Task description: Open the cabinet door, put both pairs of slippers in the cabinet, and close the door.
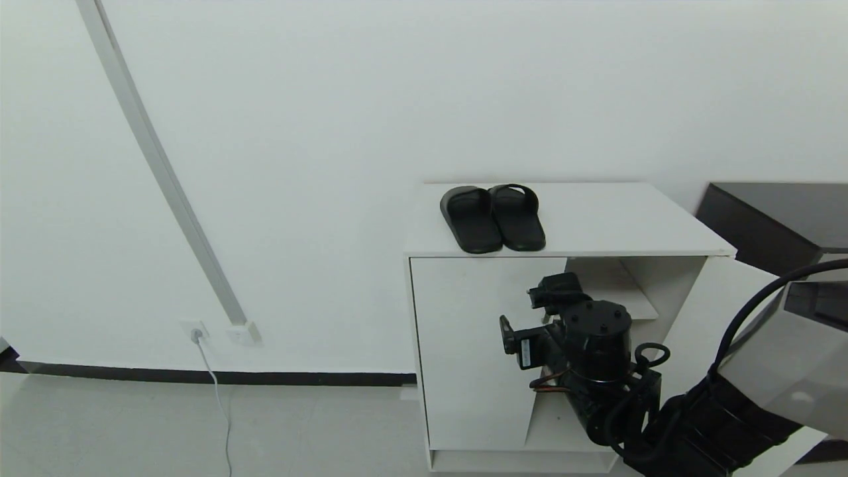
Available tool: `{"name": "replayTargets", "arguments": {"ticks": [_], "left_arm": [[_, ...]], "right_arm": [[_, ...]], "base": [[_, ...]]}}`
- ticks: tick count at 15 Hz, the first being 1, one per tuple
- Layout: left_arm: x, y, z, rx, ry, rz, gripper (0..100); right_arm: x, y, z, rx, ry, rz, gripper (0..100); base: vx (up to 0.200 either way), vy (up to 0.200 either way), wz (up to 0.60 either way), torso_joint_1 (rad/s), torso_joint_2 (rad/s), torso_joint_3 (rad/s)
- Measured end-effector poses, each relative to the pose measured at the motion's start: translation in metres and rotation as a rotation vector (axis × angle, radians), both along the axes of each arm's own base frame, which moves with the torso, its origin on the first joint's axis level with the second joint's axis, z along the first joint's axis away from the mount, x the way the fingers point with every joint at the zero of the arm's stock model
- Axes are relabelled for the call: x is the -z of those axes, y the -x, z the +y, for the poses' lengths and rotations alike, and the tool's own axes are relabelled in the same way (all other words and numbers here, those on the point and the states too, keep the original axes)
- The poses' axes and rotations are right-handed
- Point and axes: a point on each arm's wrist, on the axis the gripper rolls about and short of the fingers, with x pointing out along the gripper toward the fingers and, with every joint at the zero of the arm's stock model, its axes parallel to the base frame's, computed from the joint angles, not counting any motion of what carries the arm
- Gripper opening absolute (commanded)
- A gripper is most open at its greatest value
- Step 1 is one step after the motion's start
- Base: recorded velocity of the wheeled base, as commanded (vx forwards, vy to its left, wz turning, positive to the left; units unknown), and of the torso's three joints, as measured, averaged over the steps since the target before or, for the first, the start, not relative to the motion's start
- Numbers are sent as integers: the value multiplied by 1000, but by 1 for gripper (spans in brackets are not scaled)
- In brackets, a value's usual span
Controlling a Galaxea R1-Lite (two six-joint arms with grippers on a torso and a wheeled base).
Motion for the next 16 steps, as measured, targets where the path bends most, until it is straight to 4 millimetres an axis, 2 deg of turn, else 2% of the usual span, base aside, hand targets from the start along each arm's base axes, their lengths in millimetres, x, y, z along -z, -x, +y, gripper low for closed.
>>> {"name": "replayTargets", "arguments": {"ticks": [7, 13, 16], "left_arm": [[0, 0, 0, 0, 0, 0, 0], [0, 0, 0, -1, 1, 0, 0], [0, 0, 0, -3, -1, 0, 0]], "right_arm": [[0, 0, 0, 0, -1, -1, 100], [-1, -1, 0, -7, -3, -8, 100], [-4, -8, 3, -53, 3, -23, 100]], "base": [[0, 0, 0, 248, -563, -313], [0, 0, 0, 181, -386, -210], [0, 0, 0, 108, -237, -126]]}}
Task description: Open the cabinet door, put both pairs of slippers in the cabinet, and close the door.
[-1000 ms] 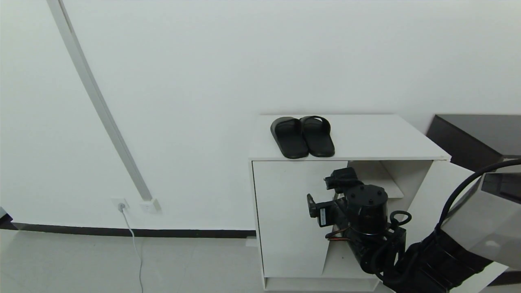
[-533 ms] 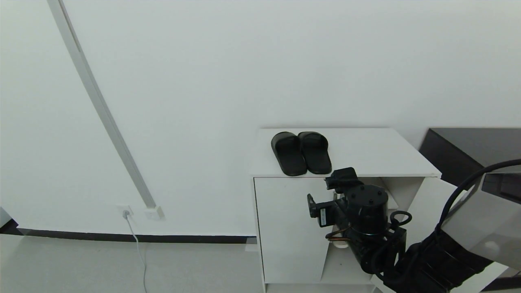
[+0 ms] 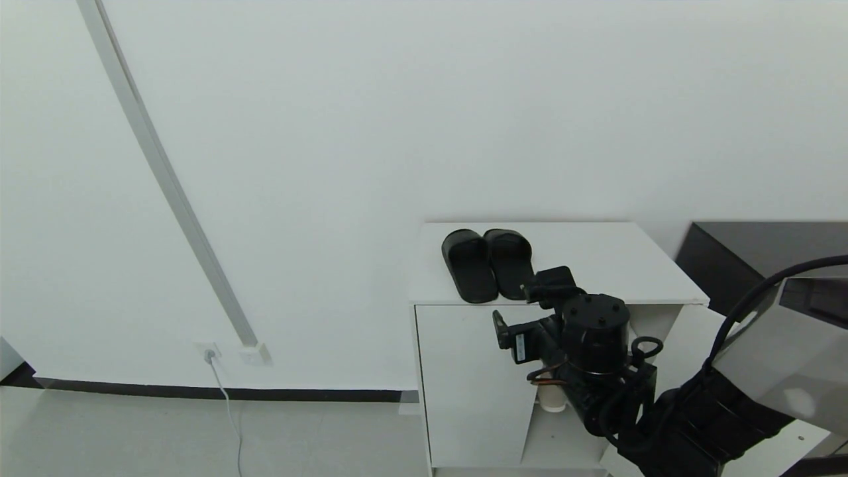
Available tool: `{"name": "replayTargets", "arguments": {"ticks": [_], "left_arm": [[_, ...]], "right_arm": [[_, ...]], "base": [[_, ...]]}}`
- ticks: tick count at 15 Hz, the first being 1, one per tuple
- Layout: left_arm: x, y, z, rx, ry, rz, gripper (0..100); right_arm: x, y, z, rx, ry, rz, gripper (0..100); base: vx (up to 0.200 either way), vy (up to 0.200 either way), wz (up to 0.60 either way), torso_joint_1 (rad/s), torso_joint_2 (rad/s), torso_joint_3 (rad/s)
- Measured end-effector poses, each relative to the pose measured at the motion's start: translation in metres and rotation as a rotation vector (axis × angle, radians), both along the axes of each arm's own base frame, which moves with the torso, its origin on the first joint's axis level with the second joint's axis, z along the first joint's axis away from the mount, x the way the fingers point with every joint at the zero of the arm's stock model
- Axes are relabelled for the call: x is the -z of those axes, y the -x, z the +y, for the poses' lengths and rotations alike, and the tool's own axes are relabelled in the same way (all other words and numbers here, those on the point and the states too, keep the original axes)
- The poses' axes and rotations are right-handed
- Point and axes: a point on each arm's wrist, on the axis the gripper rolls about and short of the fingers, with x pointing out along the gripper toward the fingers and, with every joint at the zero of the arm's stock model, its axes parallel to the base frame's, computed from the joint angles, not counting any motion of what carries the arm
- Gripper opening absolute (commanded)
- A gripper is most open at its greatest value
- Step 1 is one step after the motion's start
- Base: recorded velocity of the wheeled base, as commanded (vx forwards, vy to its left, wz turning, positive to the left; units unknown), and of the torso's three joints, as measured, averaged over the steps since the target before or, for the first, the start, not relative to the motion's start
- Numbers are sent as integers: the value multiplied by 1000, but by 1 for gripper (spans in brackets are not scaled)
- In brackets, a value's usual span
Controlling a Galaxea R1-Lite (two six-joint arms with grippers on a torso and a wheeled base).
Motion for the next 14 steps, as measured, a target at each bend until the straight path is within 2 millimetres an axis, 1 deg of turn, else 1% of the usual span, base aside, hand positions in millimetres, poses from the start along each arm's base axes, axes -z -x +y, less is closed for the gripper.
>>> {"name": "replayTargets", "arguments": {"ticks": [3, 7, 9, 11, 14], "left_arm": [[0, 0, 0, 1, 0, 1, 0], [0, 0, 0, 0, -2, 1, 0], [0, 0, 0, 2, 1, 1, 0], [0, 0, 0, 3, 2, 0, 0], [0, 0, 0, 4, 2, 0, 0]], "right_arm": [[-6, -9, 4, -17, 20, 4, 100], [-18, -22, 14, 8, 10, 152, 100], [-32, -24, 19, 39, -63, 203, 100], [-44, -24, 22, 46, -92, 177, 100], [-47, -25, 22, 49, -104, 170, 100]], "base": [[0, 0, 0, 0, 0, 0], [0, 0, 0, 0, 0, 0], [200, 0, 0, 5, 0, -2], [200, 0, 0, -7, -17, 5], [200, 0, 0, 12, 5, 1]]}}
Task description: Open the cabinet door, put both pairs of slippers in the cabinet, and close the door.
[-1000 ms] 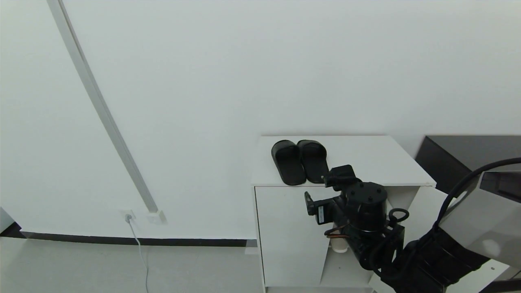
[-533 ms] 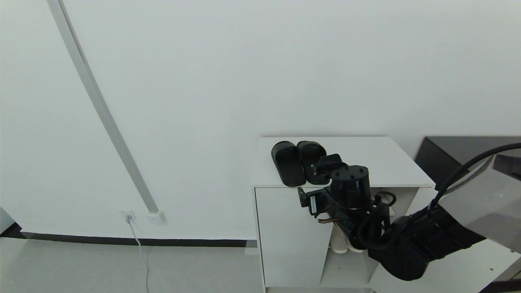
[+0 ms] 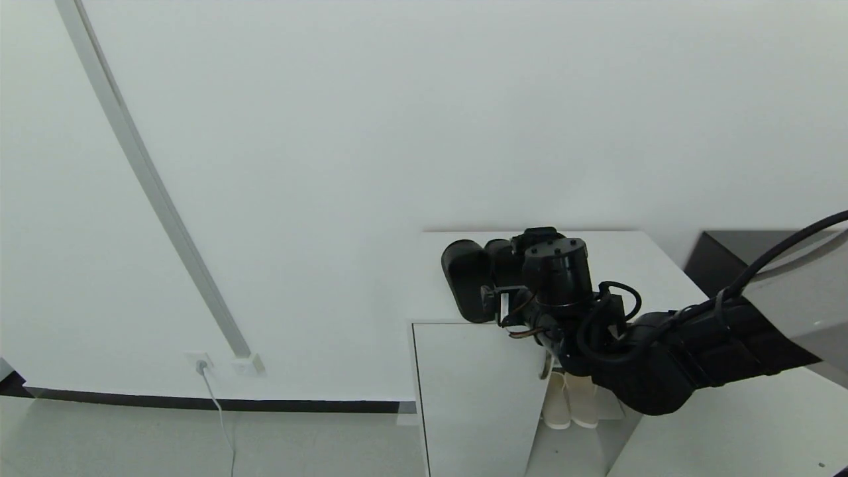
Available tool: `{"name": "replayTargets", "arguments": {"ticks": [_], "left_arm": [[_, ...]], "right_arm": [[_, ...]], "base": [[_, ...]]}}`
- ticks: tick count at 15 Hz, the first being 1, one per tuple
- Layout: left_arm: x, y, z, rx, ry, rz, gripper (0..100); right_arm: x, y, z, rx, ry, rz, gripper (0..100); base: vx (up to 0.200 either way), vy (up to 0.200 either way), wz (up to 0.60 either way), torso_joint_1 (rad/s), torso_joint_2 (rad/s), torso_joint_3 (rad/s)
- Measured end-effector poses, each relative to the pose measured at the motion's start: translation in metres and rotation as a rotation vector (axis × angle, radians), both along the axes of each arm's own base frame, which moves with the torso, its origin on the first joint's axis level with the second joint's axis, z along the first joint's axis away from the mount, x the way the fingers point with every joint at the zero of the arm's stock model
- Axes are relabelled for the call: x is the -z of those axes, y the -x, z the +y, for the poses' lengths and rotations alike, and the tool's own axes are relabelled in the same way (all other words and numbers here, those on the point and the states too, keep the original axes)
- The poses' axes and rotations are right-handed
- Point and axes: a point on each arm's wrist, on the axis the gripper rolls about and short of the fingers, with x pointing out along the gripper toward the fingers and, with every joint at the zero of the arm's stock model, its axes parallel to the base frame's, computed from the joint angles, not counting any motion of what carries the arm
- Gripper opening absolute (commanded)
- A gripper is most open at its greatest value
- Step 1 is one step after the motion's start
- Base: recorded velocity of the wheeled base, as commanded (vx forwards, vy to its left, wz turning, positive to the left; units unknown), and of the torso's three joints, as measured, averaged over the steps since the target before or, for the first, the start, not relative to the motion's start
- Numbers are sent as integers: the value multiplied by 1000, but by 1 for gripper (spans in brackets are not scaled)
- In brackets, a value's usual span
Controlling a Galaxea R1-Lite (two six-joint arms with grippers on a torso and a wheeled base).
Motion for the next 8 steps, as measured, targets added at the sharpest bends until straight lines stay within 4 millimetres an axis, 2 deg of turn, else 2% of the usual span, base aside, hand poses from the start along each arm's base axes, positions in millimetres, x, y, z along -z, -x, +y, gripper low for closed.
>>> {"name": "replayTargets", "arguments": {"ticks": [6, 8], "left_arm": [[0, 0, 0, 0, 0, 0, 0], [0, 0, 0, -1, 2, 0, 0]], "right_arm": [[16, -6, 6, 9, -6, -17, 100], [27, -9, 10, 6, -4, -16, 100]], "base": [[200, 0, 0, 1, 3, 2], [0, 0, 0, 0, 0, 0]]}}
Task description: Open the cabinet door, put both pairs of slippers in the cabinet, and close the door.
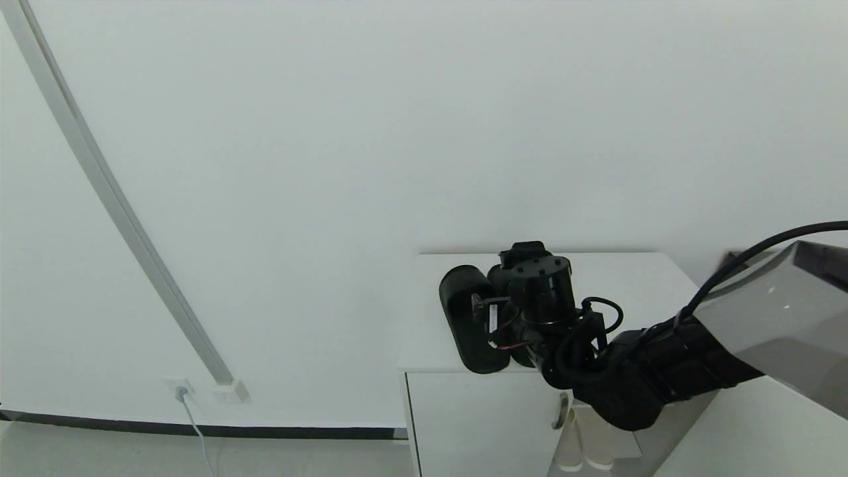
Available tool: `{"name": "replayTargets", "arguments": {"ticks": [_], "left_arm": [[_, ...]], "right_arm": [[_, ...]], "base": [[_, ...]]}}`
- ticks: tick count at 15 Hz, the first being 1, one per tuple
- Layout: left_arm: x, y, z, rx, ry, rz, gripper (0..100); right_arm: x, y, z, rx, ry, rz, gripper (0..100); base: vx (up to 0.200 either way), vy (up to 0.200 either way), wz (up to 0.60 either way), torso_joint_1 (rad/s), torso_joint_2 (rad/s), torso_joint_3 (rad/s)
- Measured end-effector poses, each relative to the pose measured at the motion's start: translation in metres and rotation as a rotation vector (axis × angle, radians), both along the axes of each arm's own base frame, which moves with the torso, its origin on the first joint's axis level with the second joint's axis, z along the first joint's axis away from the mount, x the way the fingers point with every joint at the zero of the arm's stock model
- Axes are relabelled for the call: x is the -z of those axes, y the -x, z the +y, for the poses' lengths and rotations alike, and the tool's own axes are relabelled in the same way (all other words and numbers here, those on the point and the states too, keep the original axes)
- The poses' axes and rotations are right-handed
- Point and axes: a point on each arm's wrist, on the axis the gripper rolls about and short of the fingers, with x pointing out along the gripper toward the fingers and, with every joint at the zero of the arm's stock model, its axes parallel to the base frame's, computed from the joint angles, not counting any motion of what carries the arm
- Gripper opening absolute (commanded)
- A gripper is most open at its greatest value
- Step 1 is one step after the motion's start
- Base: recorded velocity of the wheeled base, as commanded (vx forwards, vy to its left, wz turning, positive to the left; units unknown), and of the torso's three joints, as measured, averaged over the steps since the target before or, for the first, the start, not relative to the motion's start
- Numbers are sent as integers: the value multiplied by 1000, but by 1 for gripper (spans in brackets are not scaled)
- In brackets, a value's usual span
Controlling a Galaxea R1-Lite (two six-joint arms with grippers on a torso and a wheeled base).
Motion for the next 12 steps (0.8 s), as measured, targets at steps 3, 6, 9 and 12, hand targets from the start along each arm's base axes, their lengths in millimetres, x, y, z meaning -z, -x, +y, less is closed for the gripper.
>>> {"name": "replayTargets", "arguments": {"ticks": [3, 6, 9, 12], "left_arm": [[0, 0, 0, -1, 1, 1, 0], [0, 0, 0, -1, 1, 0, 0], [0, 0, 0, -4, 7, 0, 0], [0, 0, 0, -4, 8, 0, 0]], "right_arm": [[19, -7, 3, 5, 10, 11, 100], [28, -22, 7, 17, 2, 3, 100], [35, -42, 11, 34, -8, -14, 100], [45, -64, 11, 58, -4, -29, 100]], "base": [[0, 0, 0, 0, 0, 0], [0, 0, 0, 0, 0, 0], [0, 0, 0, 0, 0, 0], [0, 0, 0, 0, 0, 0]]}}
